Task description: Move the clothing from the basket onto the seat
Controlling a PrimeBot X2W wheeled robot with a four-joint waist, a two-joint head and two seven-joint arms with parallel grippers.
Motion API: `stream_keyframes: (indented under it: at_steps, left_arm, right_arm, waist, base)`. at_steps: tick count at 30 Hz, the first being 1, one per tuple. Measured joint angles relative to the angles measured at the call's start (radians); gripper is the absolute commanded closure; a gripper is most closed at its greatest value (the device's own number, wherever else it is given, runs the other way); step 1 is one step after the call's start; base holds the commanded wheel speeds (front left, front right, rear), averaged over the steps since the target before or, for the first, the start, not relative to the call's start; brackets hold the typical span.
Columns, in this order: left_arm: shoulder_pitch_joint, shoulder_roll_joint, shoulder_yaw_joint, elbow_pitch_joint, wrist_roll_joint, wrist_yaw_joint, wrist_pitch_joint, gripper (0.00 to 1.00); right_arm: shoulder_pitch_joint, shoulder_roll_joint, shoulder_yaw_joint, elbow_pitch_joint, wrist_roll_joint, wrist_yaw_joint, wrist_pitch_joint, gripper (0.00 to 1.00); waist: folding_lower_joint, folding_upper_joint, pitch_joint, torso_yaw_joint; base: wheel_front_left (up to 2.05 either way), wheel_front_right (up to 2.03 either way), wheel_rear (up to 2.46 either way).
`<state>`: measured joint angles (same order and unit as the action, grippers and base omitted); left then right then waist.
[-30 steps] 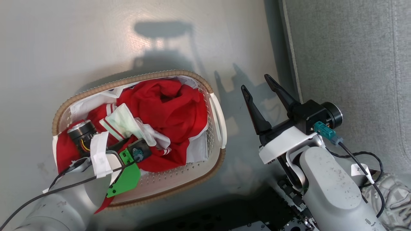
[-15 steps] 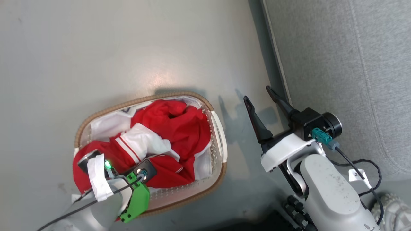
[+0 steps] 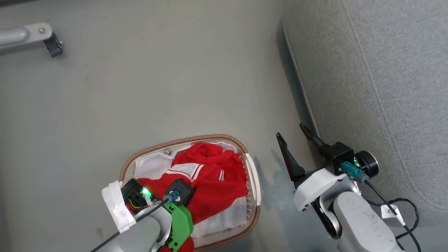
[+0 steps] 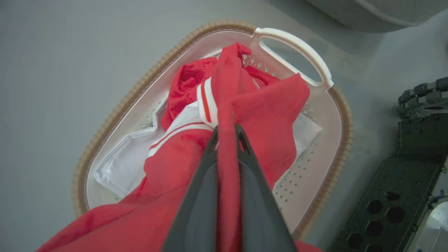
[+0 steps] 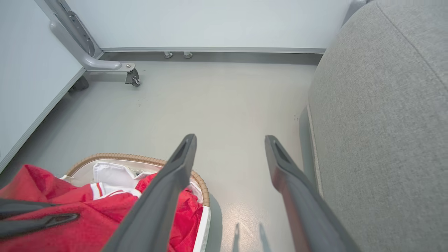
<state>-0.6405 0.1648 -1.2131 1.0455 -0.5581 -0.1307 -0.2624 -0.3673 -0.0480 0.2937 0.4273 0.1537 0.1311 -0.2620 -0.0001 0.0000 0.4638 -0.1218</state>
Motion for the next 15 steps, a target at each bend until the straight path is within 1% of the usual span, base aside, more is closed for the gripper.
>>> stream_keyframes:
  at_steps: [6,11,15]
  left_arm:
    - [0.054,0.008,0.120,-0.148,0.024,0.027,-0.002,1.00]
    - [0.098,0.019,0.256,-0.300,0.067,0.044,-0.002,1.00]
    - [0.127,0.023,0.361,-0.398,0.090,0.046,-0.002,1.00]
  right_arm:
    - [0.044,0.000,-0.011,0.010,-0.004,0.000,0.000,0.00]
    - [0.082,0.000,-0.017,0.015,-0.005,0.000,0.000,0.00]
    - [0.110,0.000,-0.019,0.015,-0.005,0.000,0.000,0.00]
  waist:
    - [0.0000,0.0000,-0.103,0.036]
    - [0.0000,0.0000,-0.183,0.061]
    - [0.0000,0.0000,-0.238,0.075]
  base:
    - [0.00,0.00,0.00]
    - [0.00,0.00,0.00]
    - [0.00,0.00,0.00]
